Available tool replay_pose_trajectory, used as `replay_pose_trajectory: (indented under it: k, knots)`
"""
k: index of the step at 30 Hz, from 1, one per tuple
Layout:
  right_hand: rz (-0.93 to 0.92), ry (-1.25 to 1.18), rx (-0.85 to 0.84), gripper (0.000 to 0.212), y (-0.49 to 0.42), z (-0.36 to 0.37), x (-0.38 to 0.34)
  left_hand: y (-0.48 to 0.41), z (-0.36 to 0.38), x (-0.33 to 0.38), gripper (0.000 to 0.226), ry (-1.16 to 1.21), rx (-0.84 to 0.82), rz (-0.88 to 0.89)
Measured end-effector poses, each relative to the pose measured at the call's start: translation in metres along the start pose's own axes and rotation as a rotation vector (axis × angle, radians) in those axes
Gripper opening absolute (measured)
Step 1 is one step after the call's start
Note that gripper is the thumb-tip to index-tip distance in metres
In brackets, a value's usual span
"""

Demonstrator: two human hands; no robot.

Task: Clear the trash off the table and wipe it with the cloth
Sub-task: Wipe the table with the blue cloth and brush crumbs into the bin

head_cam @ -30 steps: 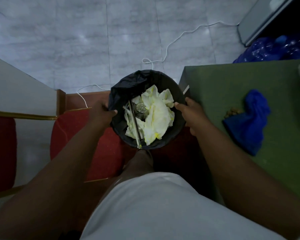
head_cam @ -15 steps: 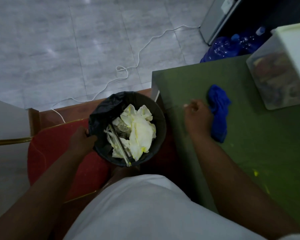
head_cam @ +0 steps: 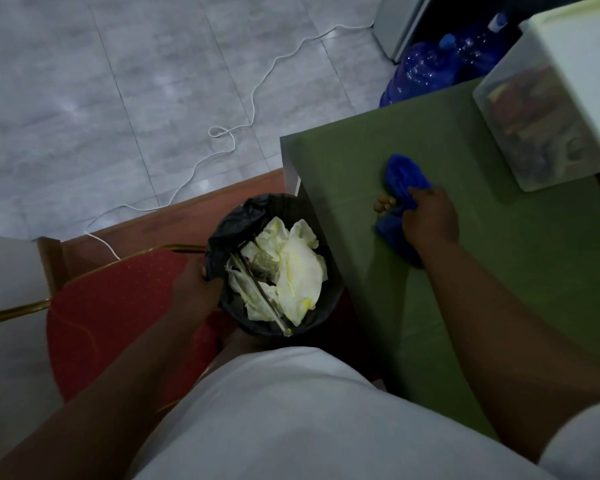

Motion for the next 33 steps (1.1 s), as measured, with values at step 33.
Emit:
replay_pose_trajectory:
  k: [33]
  knots:
    - [-0.223,-0.229,0.121,0.024,0.027,0.05,-0.064,-0.017,0.001,0.006,0.023,0.095,-0.078,-0.051]
Point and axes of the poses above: each hand's wrist, its own y-axis away from the middle knuckle, its own z-axis out of the palm, x = y × z, the point moved 8 cm from there along -y, towards the middle knuckle, and after that the axes turned 6 degrees about -z, right-handed, at the moved point
